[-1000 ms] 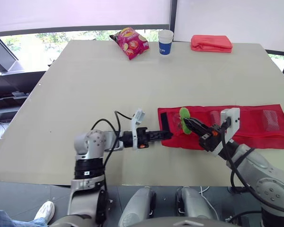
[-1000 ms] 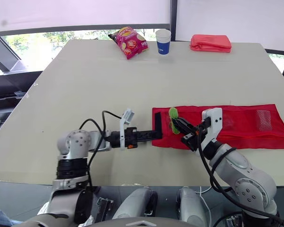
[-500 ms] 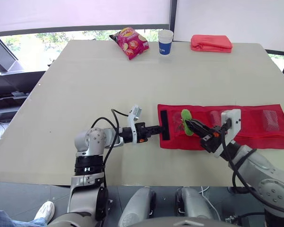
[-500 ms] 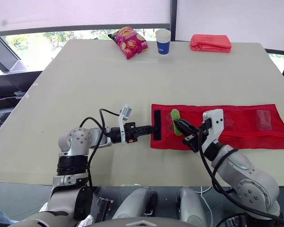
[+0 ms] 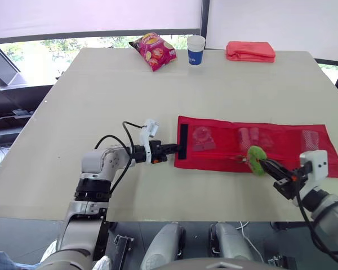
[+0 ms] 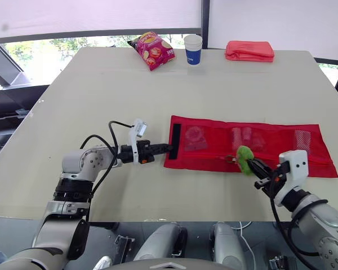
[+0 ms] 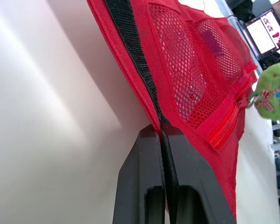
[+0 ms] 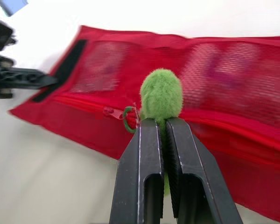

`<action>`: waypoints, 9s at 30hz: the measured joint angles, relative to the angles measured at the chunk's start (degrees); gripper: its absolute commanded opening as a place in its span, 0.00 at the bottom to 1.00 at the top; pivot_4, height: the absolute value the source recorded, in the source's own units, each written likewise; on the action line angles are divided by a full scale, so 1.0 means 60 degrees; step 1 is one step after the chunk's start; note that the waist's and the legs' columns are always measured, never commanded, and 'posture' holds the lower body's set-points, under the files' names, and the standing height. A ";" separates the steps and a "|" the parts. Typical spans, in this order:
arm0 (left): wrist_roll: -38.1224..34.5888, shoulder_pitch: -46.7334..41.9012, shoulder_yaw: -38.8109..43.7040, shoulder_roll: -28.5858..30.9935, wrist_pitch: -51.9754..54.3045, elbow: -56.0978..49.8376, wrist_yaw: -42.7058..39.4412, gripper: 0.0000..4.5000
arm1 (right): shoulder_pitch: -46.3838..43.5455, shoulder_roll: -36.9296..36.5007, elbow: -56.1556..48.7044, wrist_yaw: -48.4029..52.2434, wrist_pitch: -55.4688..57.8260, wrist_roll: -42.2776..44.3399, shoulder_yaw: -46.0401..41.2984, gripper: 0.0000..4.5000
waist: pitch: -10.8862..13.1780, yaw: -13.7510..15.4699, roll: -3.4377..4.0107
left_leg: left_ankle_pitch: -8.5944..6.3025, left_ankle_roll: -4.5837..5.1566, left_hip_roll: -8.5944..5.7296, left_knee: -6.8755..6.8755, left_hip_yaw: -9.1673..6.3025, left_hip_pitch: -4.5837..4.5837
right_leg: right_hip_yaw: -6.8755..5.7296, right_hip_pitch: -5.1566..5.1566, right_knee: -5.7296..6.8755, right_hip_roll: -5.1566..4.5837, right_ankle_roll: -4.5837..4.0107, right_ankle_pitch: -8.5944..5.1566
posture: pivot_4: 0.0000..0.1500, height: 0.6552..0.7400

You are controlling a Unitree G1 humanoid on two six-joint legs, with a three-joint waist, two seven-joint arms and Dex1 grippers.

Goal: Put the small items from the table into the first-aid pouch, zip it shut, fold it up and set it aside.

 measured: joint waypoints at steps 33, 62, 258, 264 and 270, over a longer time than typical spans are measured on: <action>0.0971 -0.0673 -0.0379 0.0598 -0.1294 0.1342 -0.1179 0.00 | -0.1091 -0.1094 0.5920 -0.1874 -0.1526 -0.4890 -0.3306 0.00 | -0.0004 -0.0003 0.0015 | 0.0000 0.0002 0.0000 -0.0004 0.0012 -0.0002 | 0.0006 0.0001 -0.0002 -0.0006 0.0000 0.0000 | 1.00 0.99; 0.1143 -0.0670 -0.0330 0.0688 -0.1499 0.1474 -0.1074 0.00 | -0.0434 -0.1241 0.4409 0.0557 -0.1062 -0.3543 -0.4469 0.97 | -0.0006 0.0004 0.0028 | -0.0002 0.0004 0.0003 -0.0005 0.0007 -0.0002 | 0.0004 0.0003 -0.0004 -0.0006 0.0000 0.0000 | 1.00 0.99; -0.0617 -0.1275 -0.0594 0.3148 -0.4855 -0.3339 -0.6105 1.00 | -0.4982 -0.2248 0.3931 0.4063 -0.0065 -0.1811 0.0759 0.99 | 0.0081 -0.0028 0.0020 | 0.0000 0.0005 0.0023 -0.0107 0.0014 0.0111 | -0.0001 0.0107 -0.0104 0.0010 -0.0018 -0.0009 | 1.00 0.99; -0.0617 -0.1271 -0.0573 0.3147 -0.4876 -0.3348 -0.6105 1.00 | -0.5333 -0.1126 0.6321 0.4100 -0.1233 -0.2286 0.0790 0.88 | 0.0087 -0.0047 0.0031 | 0.0000 0.0005 0.0023 -0.0107 0.0022 0.0114 | 0.0008 0.0106 -0.0098 0.0010 -0.0018 -0.0009 | 1.00 0.99; -0.0614 -0.1261 -0.0521 0.3156 -0.4898 -0.3346 -0.6123 1.00 | -0.5746 -0.0574 0.7481 0.4855 -0.3176 -0.2761 0.0887 0.45 | 0.0093 -0.0023 0.0041 | 0.0000 0.0005 0.0022 -0.0107 0.0020 0.0115 | 0.0004 0.0106 -0.0095 0.0011 -0.0018 -0.0009 | 1.00 0.99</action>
